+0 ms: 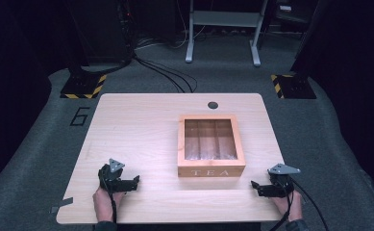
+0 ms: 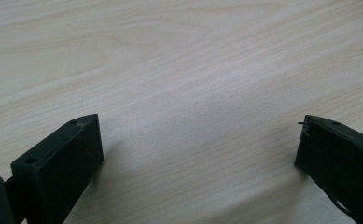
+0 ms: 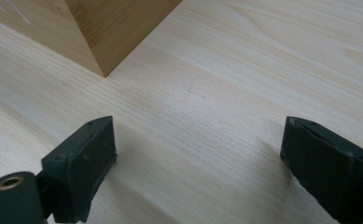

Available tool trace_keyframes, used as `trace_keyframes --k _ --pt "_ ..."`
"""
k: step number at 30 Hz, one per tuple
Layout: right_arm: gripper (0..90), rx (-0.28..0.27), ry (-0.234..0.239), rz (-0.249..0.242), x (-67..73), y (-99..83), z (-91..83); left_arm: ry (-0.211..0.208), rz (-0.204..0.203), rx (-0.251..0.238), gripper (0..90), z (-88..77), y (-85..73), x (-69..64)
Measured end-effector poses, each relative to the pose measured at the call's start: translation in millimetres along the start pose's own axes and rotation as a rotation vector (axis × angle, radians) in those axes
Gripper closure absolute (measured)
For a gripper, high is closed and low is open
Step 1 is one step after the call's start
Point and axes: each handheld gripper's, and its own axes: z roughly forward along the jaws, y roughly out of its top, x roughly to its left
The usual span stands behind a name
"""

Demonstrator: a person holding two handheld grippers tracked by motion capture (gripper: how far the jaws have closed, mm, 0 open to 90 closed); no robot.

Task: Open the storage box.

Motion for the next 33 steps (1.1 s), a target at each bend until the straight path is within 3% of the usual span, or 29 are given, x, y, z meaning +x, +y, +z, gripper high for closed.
trace_keyframes --k 10,18,29,33 --pt "4.9 -0.001 0.038 0.039 -1.9 4.2 -3.5 0.001 0.0 0.0 0.4 0.0 0.0 -0.2" --pt "2.6 -0.022 0.072 0.007 7.6 18.4 -12.2 0.004 0.005 -0.001 0.4 -0.3 -0.1 -0.4" --pt "1.4 -0.04 0.117 -0.026 20.1 37.7 -11.3 0.0 0.001 0.001 0.4 -0.1 -0.1 -0.2" --pt "6.1 -0.045 0.134 -0.042 24.4 42.9 -9.2 0.001 0.002 0.001 0.4 -0.2 0.0 -0.2"
